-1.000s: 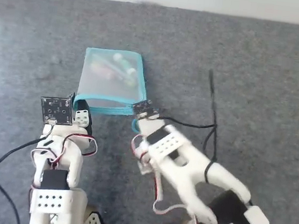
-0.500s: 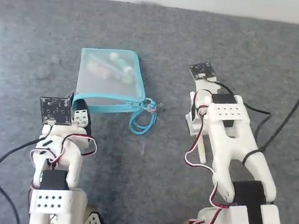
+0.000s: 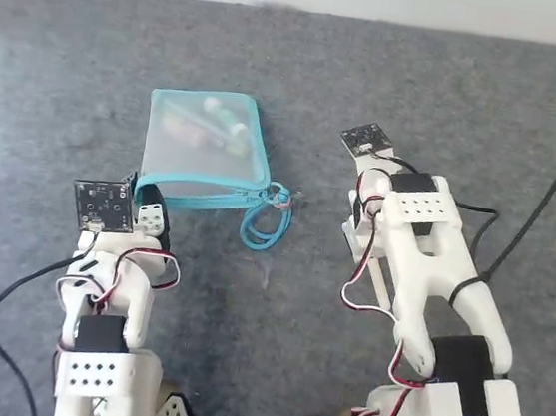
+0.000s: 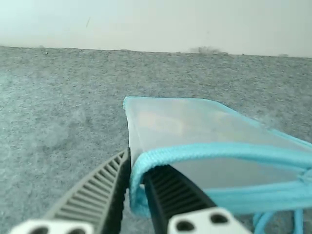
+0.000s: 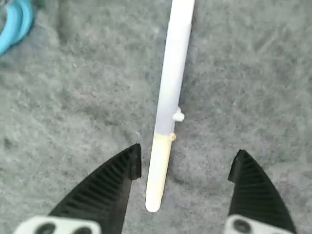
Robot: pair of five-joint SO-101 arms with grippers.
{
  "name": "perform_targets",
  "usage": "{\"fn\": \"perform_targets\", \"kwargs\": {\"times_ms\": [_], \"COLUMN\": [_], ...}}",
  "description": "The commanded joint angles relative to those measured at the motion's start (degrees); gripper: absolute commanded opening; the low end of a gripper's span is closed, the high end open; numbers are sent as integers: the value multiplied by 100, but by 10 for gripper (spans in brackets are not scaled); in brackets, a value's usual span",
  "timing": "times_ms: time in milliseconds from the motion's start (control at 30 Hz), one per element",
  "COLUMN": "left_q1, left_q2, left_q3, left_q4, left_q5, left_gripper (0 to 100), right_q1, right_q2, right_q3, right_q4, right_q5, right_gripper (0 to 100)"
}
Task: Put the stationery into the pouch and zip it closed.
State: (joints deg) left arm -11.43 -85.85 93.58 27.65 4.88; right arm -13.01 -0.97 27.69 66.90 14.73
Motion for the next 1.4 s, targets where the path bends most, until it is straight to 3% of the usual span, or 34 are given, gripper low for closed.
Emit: {"fn": "perform_targets", "kwargs": {"times_ms": [0,267,500,667,833,967,1100,1233,1367], "left_q1": [53,53,53,53,70,360,422,431,431], "left_q2": [-62,-53,-53,-44,-44,-79,-79,-62,-53], "left_q3": [-321,-321,-321,-321,-321,-224,-207,-207,-207], "left_q4": [-176,-176,-176,-176,-176,-193,-193,-176,-176], "left_q5": [114,114,114,114,114,105,97,97,97], "left_gripper": [11,11,11,11,11,11,11,11,11], "right_q1": [-48,136,127,127,-75,-752,-2193,-3178,-3257], "right_q2": [-66,-66,-127,-462,-1622,-2967,-3952,-3758,-2782], "right_q3": [281,1125,1266,835,70,-563,-721,-870,-1442], "right_q4": [31,-664,-637,242,1833,3134,3609,3582,3582], "right_q5": [211,229,264,281,774,809,563,193,193], "right_gripper": [279,251,2,9,9,11,9,9,9]}}
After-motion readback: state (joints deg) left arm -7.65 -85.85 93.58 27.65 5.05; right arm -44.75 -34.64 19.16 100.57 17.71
